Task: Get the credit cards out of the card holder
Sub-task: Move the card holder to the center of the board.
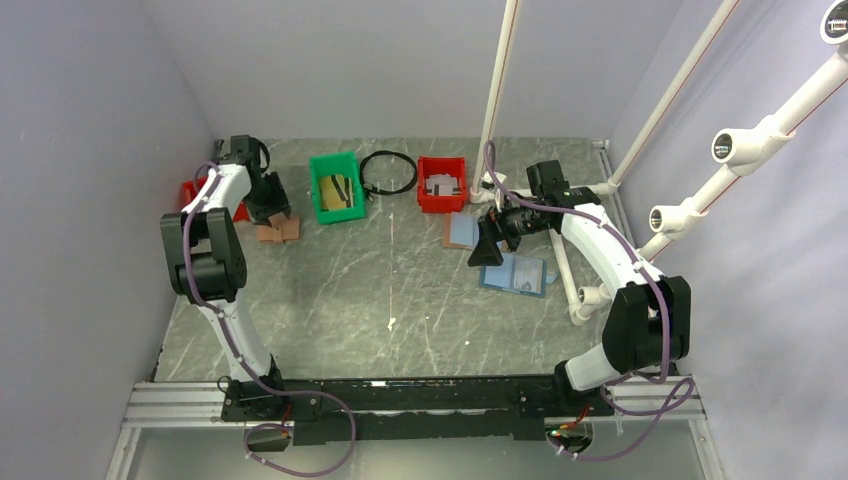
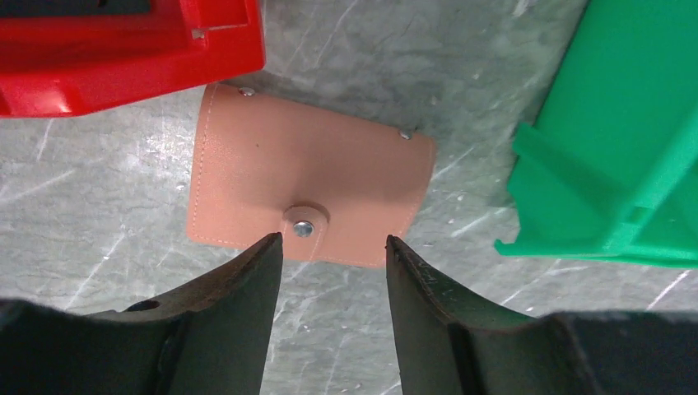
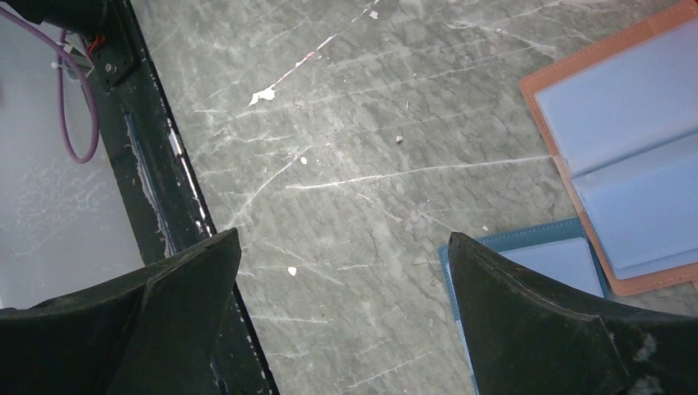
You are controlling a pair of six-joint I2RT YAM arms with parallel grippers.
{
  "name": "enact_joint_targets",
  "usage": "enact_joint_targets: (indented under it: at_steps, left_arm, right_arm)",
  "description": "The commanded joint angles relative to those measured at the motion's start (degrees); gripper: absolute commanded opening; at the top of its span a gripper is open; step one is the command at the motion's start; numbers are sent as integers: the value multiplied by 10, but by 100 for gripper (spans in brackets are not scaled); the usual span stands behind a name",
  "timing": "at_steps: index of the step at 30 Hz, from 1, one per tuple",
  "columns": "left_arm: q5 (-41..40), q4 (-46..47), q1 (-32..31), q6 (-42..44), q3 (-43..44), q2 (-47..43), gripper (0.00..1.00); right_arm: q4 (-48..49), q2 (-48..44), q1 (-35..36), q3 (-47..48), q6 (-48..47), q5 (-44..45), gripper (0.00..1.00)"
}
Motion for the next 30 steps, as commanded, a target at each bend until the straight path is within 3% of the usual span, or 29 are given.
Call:
enact_joint_targets:
  at_steps: [1, 21, 27, 30]
  left_arm:
    - [-14, -21, 0, 47, 20, 13, 53]
    - [-47, -17, -19, 75, -9, 28, 47]
    - [-66, -20, -24, 66, -26, 28, 37]
    - [-65, -16, -26, 66, -40, 16, 22]
  right_arm:
    - [5, -3, -3, 5, -11, -22, 100]
    - [1, -1, -3, 8, -11, -26, 100]
    - [-1, -2, -3, 9, -11, -29, 100]
    - [-1, -4, -3, 7, -11, -29, 100]
